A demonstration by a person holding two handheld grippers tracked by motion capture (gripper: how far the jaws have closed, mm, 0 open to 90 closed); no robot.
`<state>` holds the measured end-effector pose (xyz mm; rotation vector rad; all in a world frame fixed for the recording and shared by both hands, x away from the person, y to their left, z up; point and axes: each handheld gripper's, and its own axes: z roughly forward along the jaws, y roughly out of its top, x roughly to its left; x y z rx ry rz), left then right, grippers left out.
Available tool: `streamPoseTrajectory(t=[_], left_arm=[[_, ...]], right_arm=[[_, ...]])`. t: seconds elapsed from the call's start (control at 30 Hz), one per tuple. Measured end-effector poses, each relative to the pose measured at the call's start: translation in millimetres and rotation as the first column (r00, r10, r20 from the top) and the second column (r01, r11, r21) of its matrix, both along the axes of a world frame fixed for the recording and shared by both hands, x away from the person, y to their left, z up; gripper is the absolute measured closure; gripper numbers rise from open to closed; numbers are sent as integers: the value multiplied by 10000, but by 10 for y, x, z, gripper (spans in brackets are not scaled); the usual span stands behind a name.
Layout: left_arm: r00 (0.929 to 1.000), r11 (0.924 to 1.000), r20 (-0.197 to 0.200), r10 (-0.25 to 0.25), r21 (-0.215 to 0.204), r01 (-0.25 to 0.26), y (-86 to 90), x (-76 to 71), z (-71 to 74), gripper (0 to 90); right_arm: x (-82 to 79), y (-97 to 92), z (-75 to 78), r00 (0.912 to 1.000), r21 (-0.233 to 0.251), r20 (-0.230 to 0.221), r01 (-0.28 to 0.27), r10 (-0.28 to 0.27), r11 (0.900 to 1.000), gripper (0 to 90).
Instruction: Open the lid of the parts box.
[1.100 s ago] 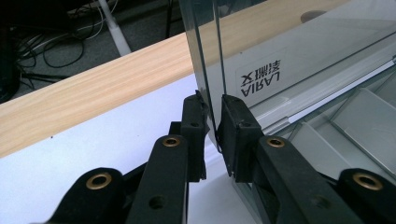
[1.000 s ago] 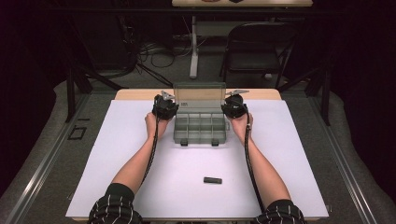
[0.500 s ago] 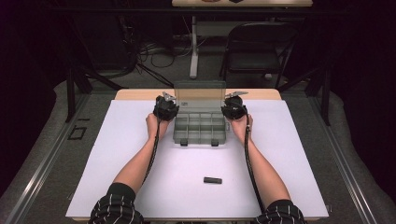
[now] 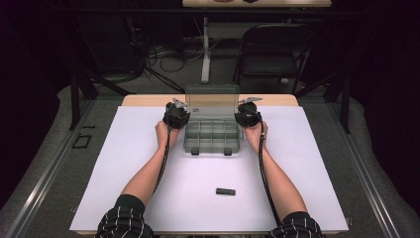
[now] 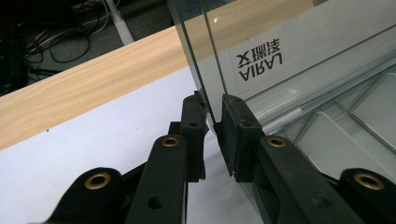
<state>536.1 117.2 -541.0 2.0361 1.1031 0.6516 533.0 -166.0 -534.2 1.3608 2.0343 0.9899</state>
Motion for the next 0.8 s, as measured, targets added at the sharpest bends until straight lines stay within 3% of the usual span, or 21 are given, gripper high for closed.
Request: streamPoseTrajectory(t=[0.67,0.77,0.8], left_arm=[[9998,9997,169,62,247,-66,-19,2,-8,777],[9996,9993,246,156,329,-164,-18,0,-4,752],[9993,9988,274,273,398,-284,-16,-4,6,707]], right_arm=[[4,8,-11,10000,-26,23,90,-90,10000,802],[4,8,-9,9999,-75,37,116,-116,9999,785],[2,5,-6,9999,-50,12,123,-123,9999,783]])
